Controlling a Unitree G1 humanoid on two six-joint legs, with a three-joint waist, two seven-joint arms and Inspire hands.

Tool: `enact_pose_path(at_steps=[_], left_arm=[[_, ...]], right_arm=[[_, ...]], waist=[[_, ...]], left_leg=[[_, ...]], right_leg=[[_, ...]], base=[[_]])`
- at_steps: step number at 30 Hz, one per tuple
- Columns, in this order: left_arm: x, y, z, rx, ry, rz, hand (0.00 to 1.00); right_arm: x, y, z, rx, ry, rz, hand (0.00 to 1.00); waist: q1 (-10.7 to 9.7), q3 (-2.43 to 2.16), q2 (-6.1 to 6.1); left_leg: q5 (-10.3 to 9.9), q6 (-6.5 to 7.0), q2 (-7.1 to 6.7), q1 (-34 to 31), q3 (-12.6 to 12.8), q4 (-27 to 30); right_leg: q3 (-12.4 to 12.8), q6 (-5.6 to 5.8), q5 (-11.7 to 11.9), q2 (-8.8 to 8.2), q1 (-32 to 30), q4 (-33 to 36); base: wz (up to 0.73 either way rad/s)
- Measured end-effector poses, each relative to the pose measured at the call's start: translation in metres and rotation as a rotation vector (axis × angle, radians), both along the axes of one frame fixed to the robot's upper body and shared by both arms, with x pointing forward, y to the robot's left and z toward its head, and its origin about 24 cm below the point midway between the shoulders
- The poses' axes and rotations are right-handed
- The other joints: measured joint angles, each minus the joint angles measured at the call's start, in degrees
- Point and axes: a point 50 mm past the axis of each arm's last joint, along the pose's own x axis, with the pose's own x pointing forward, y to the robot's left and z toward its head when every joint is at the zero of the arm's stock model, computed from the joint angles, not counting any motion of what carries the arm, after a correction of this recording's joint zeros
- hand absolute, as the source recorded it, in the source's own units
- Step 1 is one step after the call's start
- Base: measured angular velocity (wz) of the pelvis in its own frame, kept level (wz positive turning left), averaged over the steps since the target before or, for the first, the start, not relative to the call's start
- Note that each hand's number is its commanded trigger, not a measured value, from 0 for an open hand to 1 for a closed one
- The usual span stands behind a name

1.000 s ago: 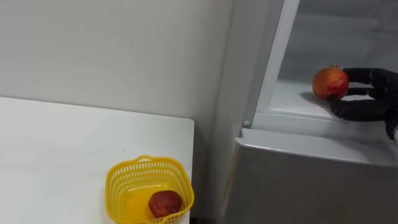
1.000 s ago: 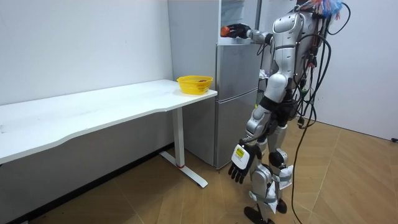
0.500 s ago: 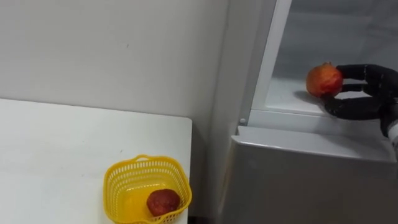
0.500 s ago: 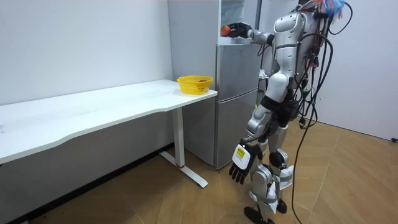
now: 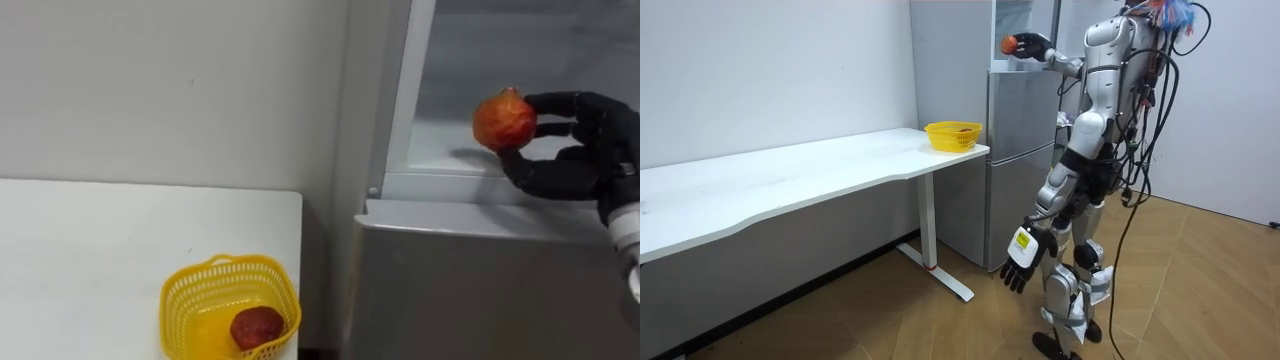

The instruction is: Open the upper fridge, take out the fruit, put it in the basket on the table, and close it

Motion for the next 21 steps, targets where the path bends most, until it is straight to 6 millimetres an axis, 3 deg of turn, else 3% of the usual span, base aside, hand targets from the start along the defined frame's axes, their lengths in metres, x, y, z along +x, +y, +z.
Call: enact_pose_path(at_steps=[4, 6, 13, 17, 21], left_arm=[[0.000, -0.004, -0.001, -0.003, -0.007, 0.002, 0.00], [-0.002, -0.007, -0.003, -0.010, -0.006, 0.005, 0.00], [-0.006, -0.015, -0.007, -0.043, 0.000, 0.011, 0.00], [-0.010, -0.021, -0.009, -0.060, 0.008, -0.005, 0.00], [-0.009, -0.024, -0.010, -0.071, 0.001, -0.007, 0.00]], right_arm=[[-0.010, 0.009, -0.003, -0.040, -0.032, -0.003, 1.00], [-0.024, 0.021, -0.004, -0.064, -0.075, 0.015, 1.00], [-0.046, 0.040, 0.008, -0.061, -0.218, 0.046, 1.00], [-0.058, 0.051, 0.011, -0.097, -0.291, 0.056, 1.00], [-0.072, 0.064, 0.006, -0.194, -0.305, 0.095, 1.00]], waist=[[-0.06, 0.03, 0.11], [-0.10, 0.02, 0.29], [-1.28, 0.33, 1.10], [-1.43, -0.04, 1.98], [-1.24, -0.03, 1.96]], left_leg=[[-0.01, -0.01, 0.06, 0.41, 0.44, -0.30], [-0.01, -0.01, 0.03, 0.48, 0.68, -0.42], [-0.02, 0.00, 0.02, 0.52, 0.84, -0.39], [-0.01, -0.01, 0.16, 0.72, 1.41, -1.08], [0.05, -0.11, 0.31, 1.20, 2.02, -1.80]], right_leg=[[-0.02, 0.00, 0.00, 0.03, 0.17, 0.00], [0.14, 0.00, 0.00, 0.18, 0.14, 0.00], [1.00, 0.00, 0.00, 0.30, 0.13, 0.00], [1.37, -0.01, 0.01, 0.38, -0.14, 0.03], [2.40, -0.04, 0.02, 0.78, -0.21, 0.03]], base=[[-0.06], [-0.05], [-0.01], [-0.06], [-0.08]])
